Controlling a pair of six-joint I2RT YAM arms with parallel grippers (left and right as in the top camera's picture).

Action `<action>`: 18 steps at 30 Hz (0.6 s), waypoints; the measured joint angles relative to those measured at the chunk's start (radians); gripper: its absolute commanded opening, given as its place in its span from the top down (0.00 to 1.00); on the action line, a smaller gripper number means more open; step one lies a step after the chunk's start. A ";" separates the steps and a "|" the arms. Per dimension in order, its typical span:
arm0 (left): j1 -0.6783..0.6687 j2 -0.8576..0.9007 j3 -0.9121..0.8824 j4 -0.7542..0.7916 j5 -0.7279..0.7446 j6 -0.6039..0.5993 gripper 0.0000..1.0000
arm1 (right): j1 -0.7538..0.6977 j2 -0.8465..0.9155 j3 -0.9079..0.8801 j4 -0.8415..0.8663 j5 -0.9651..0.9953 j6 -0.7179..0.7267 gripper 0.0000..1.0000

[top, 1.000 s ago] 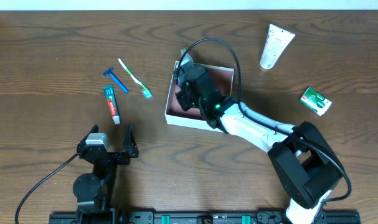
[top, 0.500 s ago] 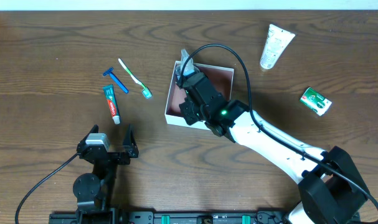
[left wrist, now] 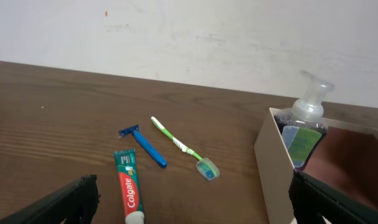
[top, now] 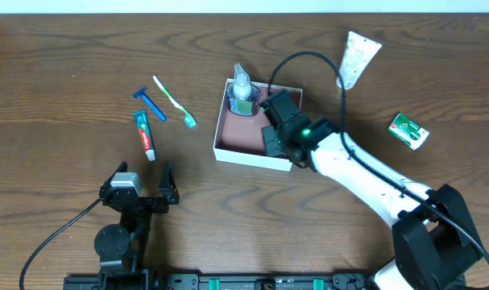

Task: Pack container
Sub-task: 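Open the right gripper and withdraw it from the box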

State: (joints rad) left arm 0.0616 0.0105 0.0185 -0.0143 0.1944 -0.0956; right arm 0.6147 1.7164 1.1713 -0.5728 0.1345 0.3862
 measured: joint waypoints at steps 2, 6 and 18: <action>0.000 0.000 0.000 0.000 0.000 0.000 0.02 | -0.014 0.000 0.000 -0.004 0.002 0.004 0.99; 0.000 0.000 0.000 0.000 0.000 0.000 0.02 | -0.018 0.000 0.000 -0.009 0.002 0.009 0.99; 0.000 0.000 0.000 0.000 0.000 0.000 0.02 | -0.073 0.000 0.000 -0.066 0.019 0.016 0.99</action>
State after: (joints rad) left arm 0.0616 0.0105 0.0185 -0.0143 0.1944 -0.0956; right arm 0.5415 1.7164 1.1713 -0.6388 0.1532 0.4019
